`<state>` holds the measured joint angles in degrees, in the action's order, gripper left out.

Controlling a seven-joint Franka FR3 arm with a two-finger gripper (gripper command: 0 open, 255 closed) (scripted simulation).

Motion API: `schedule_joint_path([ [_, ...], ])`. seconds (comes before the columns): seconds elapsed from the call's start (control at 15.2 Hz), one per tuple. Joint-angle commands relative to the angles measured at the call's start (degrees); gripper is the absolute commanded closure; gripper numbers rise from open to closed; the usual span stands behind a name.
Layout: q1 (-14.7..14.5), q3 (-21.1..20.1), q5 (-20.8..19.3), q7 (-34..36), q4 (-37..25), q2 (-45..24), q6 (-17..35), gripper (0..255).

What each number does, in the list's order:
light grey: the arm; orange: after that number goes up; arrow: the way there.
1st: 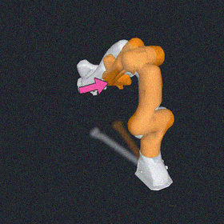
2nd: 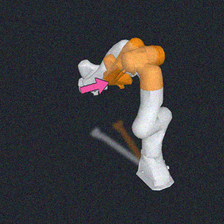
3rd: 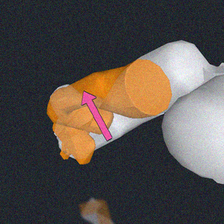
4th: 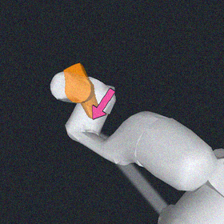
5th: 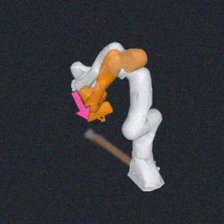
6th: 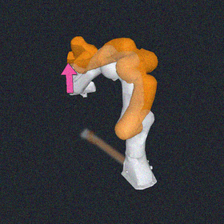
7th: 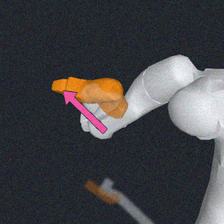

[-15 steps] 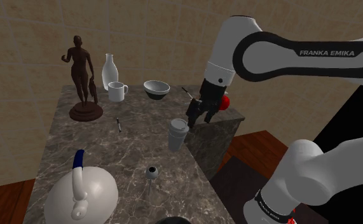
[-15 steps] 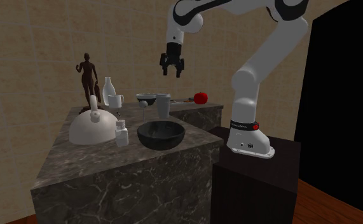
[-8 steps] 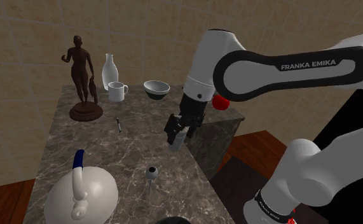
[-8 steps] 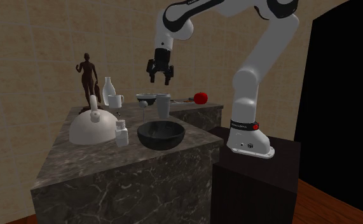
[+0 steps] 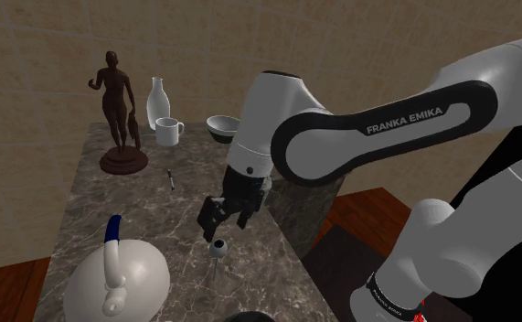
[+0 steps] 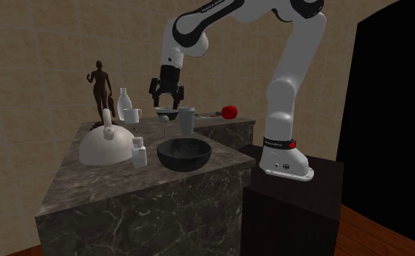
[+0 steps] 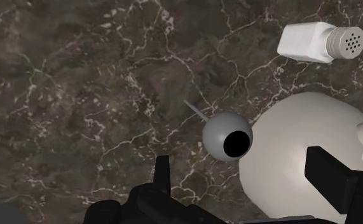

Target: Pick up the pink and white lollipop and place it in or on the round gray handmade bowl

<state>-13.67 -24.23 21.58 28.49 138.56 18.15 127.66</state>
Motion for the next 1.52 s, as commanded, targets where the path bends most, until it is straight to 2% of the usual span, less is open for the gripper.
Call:
schedule_joint_path([
  [0.0, -0.20, -0.66, 0.22, 0.20, 0.48, -1.43, 2.11, 0],
  [0.4, -0.39, -1.89, 0.19, 0.47, 2.06, -4.64, 6.99, 0],
  [0.92, -0.39, -1.88, 0.19, 0.47, 2.06, -4.63, 6.97, 0],
  [0.99, -0.39, -1.88, 0.19, 0.47, 2.06, -4.63, 6.97, 255],
  [1.45, -0.39, -1.88, 0.19, 0.47, 2.06, -4.63, 6.97, 255],
])
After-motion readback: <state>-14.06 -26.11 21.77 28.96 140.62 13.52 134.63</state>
